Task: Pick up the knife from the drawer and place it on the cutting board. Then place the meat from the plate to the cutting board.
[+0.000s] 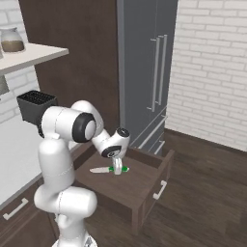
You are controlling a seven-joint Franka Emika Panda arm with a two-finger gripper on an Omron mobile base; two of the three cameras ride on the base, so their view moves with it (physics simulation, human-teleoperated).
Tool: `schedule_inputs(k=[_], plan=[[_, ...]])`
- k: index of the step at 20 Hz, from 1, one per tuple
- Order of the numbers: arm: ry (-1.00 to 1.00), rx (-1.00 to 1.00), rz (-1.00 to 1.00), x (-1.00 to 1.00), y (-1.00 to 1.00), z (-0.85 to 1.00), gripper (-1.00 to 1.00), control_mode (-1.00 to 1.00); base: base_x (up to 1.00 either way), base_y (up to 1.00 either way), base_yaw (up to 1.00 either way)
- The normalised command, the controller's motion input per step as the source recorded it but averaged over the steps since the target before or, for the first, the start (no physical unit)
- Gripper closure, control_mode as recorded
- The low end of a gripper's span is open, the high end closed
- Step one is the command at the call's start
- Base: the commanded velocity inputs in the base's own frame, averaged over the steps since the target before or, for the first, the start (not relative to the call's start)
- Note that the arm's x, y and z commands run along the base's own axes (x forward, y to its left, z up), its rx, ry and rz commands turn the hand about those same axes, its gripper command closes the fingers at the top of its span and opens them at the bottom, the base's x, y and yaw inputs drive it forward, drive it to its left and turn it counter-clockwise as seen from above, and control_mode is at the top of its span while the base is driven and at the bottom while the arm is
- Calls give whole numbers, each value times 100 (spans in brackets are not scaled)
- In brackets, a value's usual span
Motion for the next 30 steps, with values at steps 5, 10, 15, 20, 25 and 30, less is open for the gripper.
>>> schedule_inputs(k=[5, 10, 15, 20, 25, 30], plan=[[0, 0, 0, 28, 0, -4, -100, -100, 0, 0, 0], [0, -1, 1, 17, 1, -22, -100, -100, 0, 0, 0], [0, -5, 4, 12, 9, -26, -100, -100, 0, 0, 0], [0, -4, 6, 5, 5, -30, -100, -100, 0, 0, 0], [0, -1, 5, 10, 1, -22, -100, -100, 0, 0, 0], [0, 0, 3, 13, 0, -17, -100, -100, 0, 0, 0]])
